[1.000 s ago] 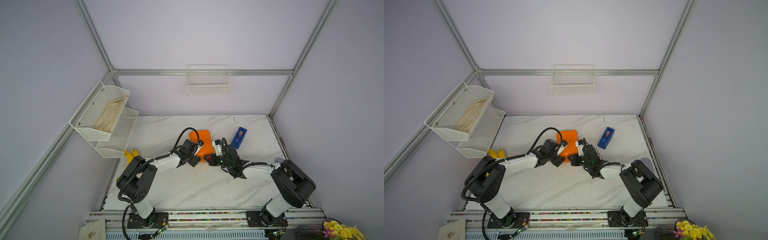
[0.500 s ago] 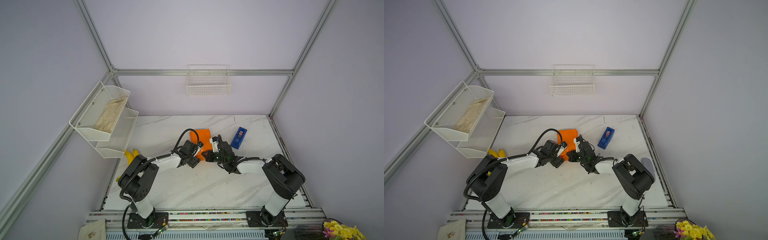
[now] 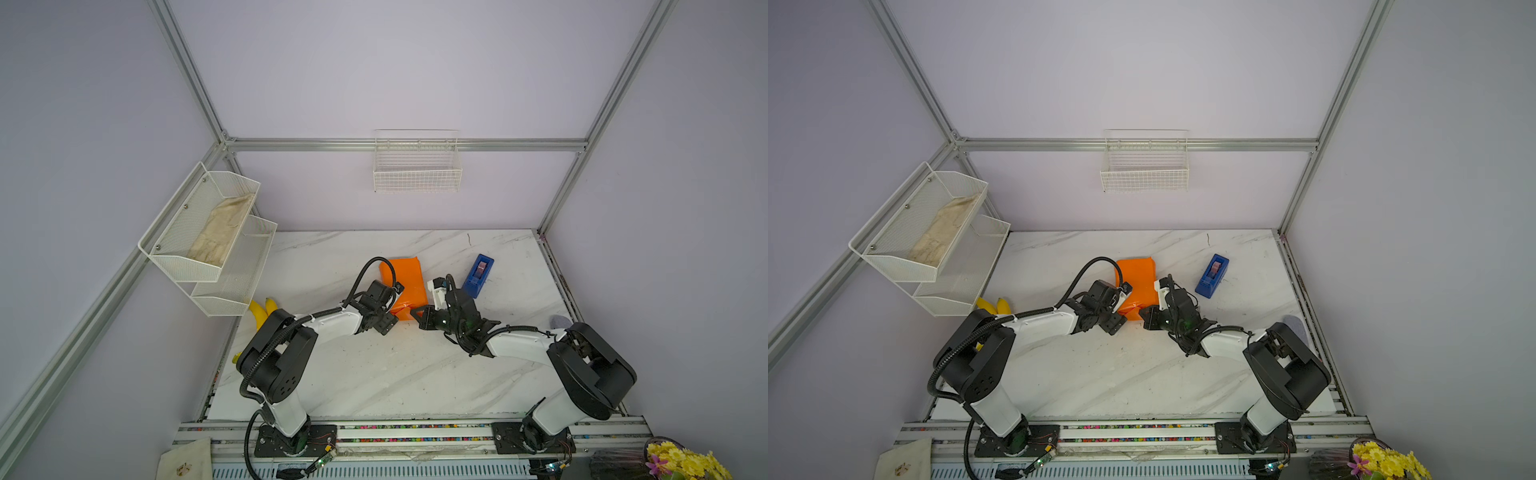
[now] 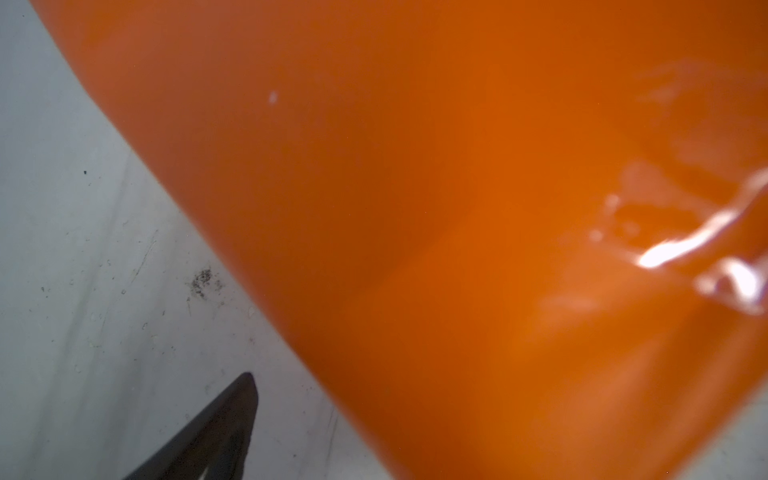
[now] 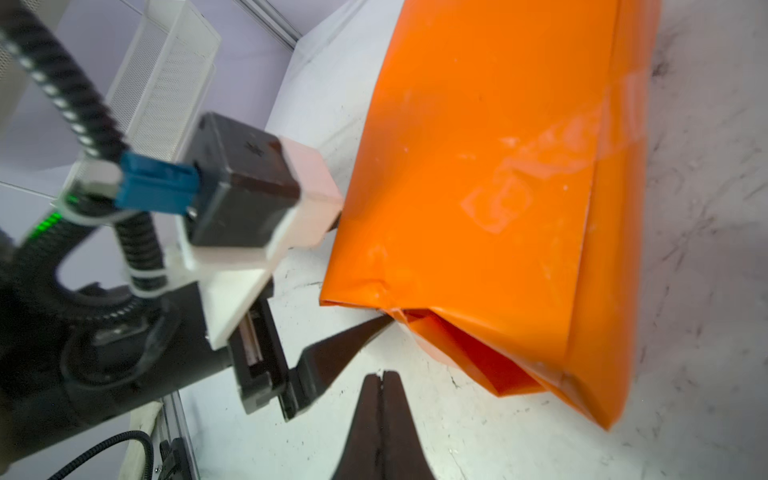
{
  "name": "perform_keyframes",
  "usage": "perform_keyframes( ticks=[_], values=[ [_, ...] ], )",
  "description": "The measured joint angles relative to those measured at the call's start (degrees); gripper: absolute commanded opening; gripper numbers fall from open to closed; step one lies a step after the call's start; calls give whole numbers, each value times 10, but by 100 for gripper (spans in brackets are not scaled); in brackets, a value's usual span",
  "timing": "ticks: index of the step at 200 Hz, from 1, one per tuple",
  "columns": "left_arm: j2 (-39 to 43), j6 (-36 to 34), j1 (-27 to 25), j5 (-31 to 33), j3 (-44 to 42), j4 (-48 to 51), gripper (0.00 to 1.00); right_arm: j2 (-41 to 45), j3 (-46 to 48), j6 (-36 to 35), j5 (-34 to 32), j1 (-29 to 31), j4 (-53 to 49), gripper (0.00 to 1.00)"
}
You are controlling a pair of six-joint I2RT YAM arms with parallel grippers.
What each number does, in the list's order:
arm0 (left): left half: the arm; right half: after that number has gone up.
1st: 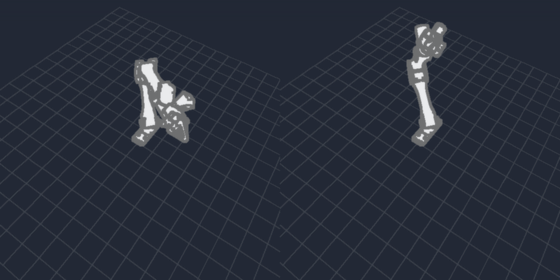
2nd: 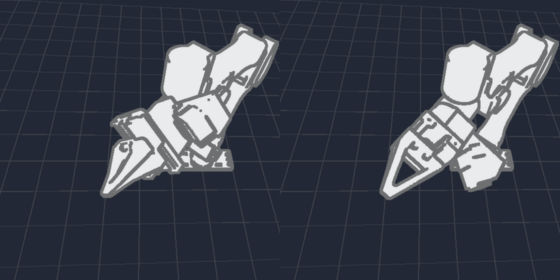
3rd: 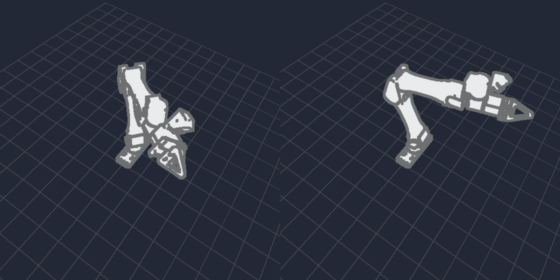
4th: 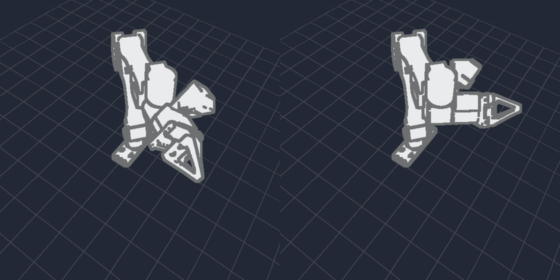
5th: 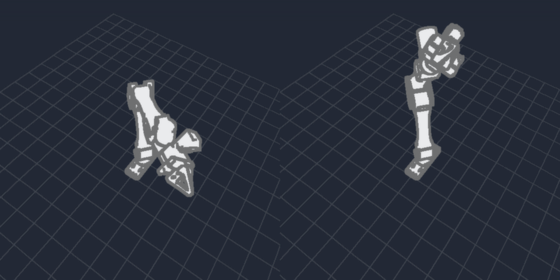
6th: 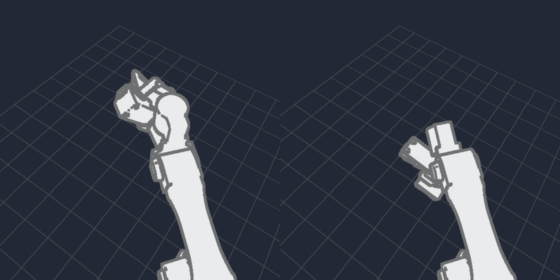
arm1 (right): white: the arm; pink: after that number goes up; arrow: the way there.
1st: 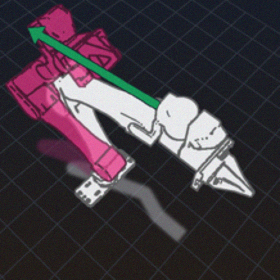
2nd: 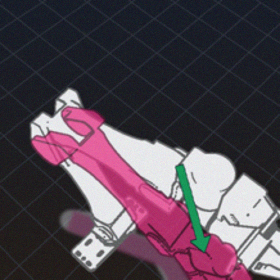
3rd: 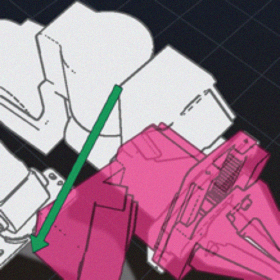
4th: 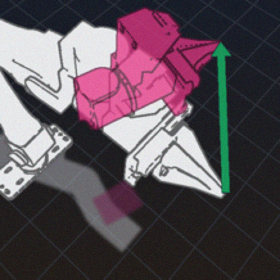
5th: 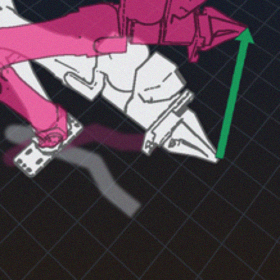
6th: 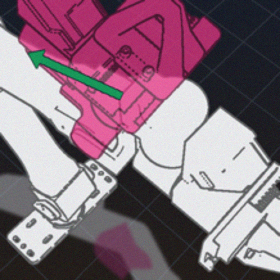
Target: Wrap the gift box in paper
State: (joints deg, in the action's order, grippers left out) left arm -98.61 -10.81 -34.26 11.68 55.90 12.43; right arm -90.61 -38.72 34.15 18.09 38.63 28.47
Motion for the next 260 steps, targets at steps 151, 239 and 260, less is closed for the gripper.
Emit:
perform_keyframes(
  ticks=[151, 239, 260],
  values=[
    [1, 15, 0, 10, 9, 30, 86, -117, -39, -3, -80, 0, -24, 0],
    [159, 90, 35, 31, 17, 51, 88, 54, -106, 0, -56, -57, -165, 23],
    [152, 158, 87, 13, 49, 91, 94, 14, -159, -9, 6, -115, -179, 35]
  ],
)
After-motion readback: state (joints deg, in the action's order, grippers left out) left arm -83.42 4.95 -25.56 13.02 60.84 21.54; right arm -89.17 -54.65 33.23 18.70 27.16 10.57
